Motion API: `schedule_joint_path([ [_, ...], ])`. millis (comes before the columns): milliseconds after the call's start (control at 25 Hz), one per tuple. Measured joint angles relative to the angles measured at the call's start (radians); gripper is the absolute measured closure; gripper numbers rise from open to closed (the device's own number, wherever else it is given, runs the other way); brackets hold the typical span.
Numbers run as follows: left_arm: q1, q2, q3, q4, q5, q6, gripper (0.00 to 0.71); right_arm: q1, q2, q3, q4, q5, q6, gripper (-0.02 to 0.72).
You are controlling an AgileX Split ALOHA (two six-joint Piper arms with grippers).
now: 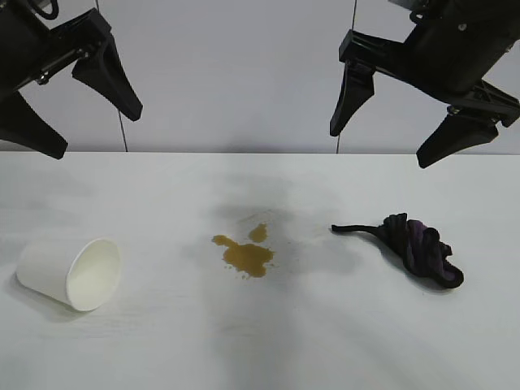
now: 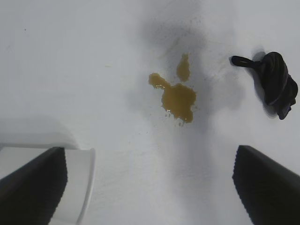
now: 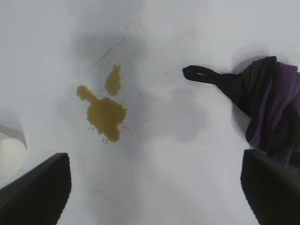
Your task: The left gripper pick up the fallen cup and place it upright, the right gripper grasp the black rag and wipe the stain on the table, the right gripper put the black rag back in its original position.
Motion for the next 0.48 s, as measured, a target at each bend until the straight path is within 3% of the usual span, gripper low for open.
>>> schedule_joint_path([
  [200, 0.000, 0.000, -0.015, 0.032, 0.008, 0.049, 0.017, 0.000, 0.000, 0.000, 0.000, 0.000, 0.000, 0.021],
  [480, -0.007, 0.000, -0.099, 0.290, 0.364, 0.562, 0.017, 0.000, 0.000, 0.000, 0.000, 0.000, 0.000, 0.021],
])
